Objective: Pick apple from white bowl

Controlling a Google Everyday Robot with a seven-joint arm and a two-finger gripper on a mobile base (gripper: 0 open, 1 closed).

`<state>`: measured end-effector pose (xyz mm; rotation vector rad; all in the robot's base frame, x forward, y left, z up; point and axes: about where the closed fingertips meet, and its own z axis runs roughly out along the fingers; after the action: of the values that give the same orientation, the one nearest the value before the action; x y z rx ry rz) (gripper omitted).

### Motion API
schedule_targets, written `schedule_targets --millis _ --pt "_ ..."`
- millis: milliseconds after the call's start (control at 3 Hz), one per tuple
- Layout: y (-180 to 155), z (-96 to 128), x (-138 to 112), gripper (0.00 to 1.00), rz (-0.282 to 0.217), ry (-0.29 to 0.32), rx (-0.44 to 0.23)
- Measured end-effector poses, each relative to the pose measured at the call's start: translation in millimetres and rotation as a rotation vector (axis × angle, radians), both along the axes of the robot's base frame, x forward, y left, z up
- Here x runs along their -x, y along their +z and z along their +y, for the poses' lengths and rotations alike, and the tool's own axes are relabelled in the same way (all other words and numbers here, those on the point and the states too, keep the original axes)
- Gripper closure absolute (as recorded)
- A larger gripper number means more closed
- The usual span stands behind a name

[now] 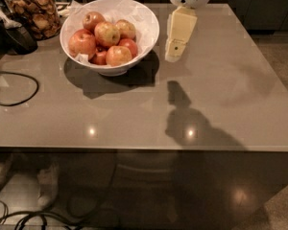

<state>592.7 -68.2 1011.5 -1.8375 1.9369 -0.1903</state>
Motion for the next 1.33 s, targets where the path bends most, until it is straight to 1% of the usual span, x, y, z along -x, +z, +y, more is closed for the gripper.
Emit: schedule_targets --millis 333,667,1000,1333 --pt "-2.9 0.4 -0.4 0.0 -0.001 -0.001 -0.008" --pt "-1.4 9.7 -12.2 0.0 -0.019 0.005 -0.023" --pt "0.3 22.4 -38.9 0.0 -0.01 0.025 -0.034" --pt "15.1 31.8 -63.7 0.03 -0.029 0.039 -0.055"
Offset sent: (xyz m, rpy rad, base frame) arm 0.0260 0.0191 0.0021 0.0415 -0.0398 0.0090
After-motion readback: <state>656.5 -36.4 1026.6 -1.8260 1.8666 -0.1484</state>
